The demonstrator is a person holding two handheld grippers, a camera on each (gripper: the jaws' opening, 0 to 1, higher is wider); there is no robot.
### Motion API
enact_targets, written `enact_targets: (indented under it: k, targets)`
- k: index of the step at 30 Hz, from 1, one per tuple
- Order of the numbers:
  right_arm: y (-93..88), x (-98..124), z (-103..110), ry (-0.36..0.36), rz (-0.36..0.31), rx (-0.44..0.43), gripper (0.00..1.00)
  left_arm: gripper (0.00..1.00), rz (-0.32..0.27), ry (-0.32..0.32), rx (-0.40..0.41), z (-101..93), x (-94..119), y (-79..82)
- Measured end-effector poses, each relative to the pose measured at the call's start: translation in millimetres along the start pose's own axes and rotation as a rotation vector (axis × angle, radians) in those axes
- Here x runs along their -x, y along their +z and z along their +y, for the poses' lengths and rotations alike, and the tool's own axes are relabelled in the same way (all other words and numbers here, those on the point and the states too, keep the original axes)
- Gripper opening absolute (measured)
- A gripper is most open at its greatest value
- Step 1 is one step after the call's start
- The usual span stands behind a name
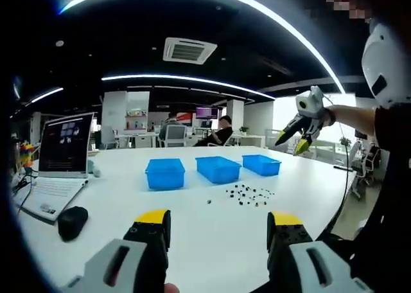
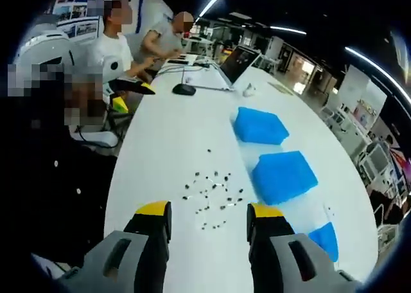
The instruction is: Pick up the resistors one by one and place each resistor into its matching bin, sorting the parts by color and model until every resistor is separated into the correct bin for its type
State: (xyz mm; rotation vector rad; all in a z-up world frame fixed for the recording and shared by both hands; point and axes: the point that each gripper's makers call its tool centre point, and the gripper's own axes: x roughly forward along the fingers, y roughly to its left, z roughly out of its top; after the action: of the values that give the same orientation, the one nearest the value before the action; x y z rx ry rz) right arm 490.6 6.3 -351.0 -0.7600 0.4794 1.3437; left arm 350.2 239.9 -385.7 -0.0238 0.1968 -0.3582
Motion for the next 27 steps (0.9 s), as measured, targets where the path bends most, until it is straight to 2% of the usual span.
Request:
enact_targets:
  k: [5, 10, 13, 19, 23, 27]
  targets:
    - [11.9, -23.8, -0.8, 0.045, 0.013, 0.036, 0.47, 0.61, 0.003, 0.009, 0.008, 2.3, 2.8, -2.9]
    - [31.8, -53.5, -1.5, 0.101, 0.007, 0.094, 0.46, 0.61, -0.002, 0.014, 0.012, 3.4, 5.1, -1.3]
    - [39.8, -75.0, -0.1, 0.138, 0.036, 0.170, 0.45, 0.61, -0.001, 0.012, 0.005, 2.3, 5.6, 0.1]
    - [53.8, -105.2, 7.1, 0.202, 0.074, 0.269, 0.45, 0.61, -0.001, 0.005, 0.007, -2.1, 7.1, 0.6]
    - [59.3, -125.1, 12.1, 0.242, 0.104, 0.323, 0.44, 0.61, 0.011, 0.001, 0.014, -4.8, 7.7, -3.9]
    - [56.5, -142.9, 18.8, 0.292, 0.150, 0.366, 0.41, 0.62, 0.004, -0.003, 0.026, -5.1, 9.9, -4.4]
